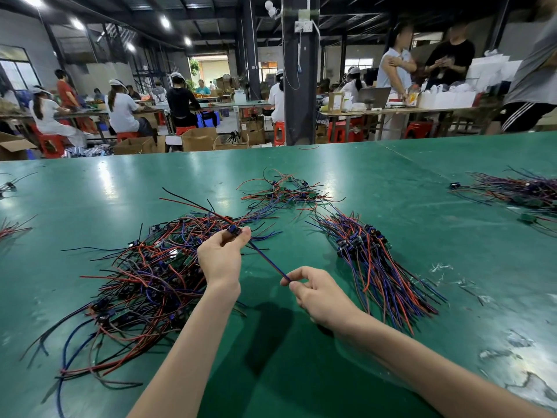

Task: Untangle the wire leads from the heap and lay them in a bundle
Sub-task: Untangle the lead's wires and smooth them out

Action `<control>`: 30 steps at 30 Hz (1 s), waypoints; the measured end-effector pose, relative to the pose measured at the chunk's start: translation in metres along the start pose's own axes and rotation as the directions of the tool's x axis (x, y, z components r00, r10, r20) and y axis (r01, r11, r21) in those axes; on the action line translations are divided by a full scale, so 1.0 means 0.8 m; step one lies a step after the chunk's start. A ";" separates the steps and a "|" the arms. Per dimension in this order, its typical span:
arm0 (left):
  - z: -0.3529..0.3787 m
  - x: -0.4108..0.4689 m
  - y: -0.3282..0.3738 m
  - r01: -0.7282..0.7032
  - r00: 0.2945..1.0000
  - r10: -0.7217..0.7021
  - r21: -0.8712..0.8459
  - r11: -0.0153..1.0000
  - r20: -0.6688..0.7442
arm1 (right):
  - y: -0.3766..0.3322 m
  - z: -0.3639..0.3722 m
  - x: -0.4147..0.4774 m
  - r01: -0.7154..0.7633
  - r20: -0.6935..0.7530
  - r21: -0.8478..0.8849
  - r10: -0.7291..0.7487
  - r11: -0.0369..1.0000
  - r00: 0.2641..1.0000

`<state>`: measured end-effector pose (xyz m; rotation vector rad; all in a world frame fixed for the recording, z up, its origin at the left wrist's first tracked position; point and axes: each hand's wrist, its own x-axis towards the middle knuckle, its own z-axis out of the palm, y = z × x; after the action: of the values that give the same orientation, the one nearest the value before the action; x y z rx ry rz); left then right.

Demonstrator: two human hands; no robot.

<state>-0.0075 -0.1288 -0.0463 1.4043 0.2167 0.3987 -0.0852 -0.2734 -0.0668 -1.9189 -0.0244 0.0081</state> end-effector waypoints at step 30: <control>0.167 -0.101 -0.003 -0.447 0.709 -0.152 0.605 0.659 0.689 | 0.023 0.010 -0.018 0.386 0.091 -0.698 -0.460 0.603 0.883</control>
<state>-0.0305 -0.2826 -0.0340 2.3189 -0.4493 -0.1552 -0.0994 -0.2724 -0.0869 -2.6377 -0.4907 -0.4922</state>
